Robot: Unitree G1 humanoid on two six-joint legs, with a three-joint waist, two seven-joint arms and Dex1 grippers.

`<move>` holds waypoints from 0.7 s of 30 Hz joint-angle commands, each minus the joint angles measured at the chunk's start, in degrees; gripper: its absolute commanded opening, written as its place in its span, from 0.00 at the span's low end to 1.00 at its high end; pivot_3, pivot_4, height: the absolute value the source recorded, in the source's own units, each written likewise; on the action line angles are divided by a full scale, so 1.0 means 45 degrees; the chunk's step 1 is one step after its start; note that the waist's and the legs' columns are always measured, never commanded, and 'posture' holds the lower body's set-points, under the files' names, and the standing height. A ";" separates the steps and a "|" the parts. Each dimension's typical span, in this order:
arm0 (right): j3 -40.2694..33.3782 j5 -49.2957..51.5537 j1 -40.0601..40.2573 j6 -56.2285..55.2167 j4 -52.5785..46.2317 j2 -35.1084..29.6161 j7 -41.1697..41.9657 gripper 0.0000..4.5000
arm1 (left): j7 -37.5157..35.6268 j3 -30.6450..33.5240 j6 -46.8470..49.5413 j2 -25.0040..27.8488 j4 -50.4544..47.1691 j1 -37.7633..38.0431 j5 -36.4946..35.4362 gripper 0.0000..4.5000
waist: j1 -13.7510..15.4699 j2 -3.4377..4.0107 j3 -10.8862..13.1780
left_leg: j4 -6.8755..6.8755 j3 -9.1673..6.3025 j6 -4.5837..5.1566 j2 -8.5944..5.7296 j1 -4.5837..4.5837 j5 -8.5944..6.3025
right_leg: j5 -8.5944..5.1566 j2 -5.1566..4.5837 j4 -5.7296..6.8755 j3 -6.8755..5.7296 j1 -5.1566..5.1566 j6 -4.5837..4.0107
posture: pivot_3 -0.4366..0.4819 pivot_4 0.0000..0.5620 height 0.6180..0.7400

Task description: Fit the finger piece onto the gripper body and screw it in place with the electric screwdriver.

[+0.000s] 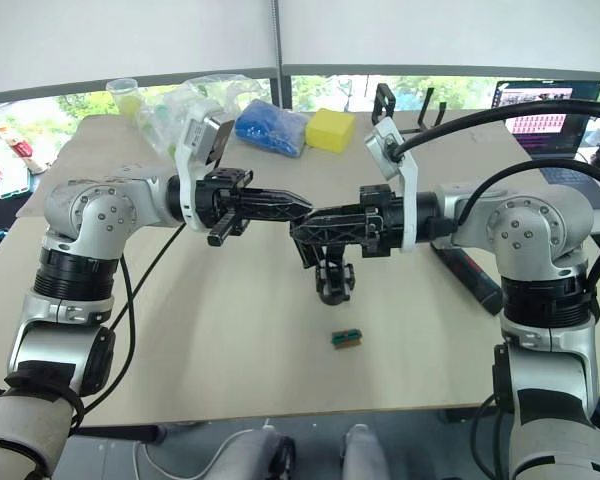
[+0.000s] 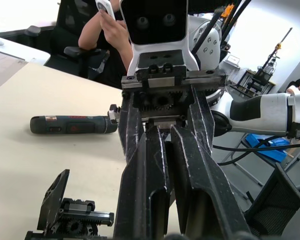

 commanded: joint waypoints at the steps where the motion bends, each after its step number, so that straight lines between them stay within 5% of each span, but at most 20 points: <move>1: -0.0011 -0.0221 -0.0187 -0.0704 -0.0586 -0.0161 0.0551 0.45 | -0.0021 0.0458 -0.0044 -0.0069 -0.0137 -0.0536 -0.0034 0.00 | -0.0002 0.0000 0.0000 | 0.0000 0.0000 0.0000 0.0000 0.0000 0.0000 | 0.0000 0.0000 0.0001 0.0001 -0.0001 0.0000 | 0.48 0.27 1.00; 18: 0.0573 -0.1187 -0.0034 -0.1683 -0.0892 -0.0143 0.1361 0.45 | -0.0356 0.0279 -0.0363 -0.0092 -0.0040 -0.0504 0.0366 0.00 | 0.0003 0.0000 0.0000 | 0.0002 0.0000 0.0000 0.0000 0.0000 0.0000 | 0.0000 0.0002 0.0003 -0.0002 0.0001 0.0000 | 0.48 0.27 1.00; 21: 0.0529 -0.1244 -0.0089 -0.1751 -0.0859 -0.0153 0.1426 0.26 | -0.0514 0.0267 -0.0400 -0.0082 -0.0041 -0.0478 0.0486 0.00 | 0.0002 0.0000 0.0000 | 0.0002 0.0001 0.0000 0.0000 0.0000 0.0000 | 0.0000 0.0002 0.0003 -0.0003 0.0000 0.0000 | 0.48 0.27 1.00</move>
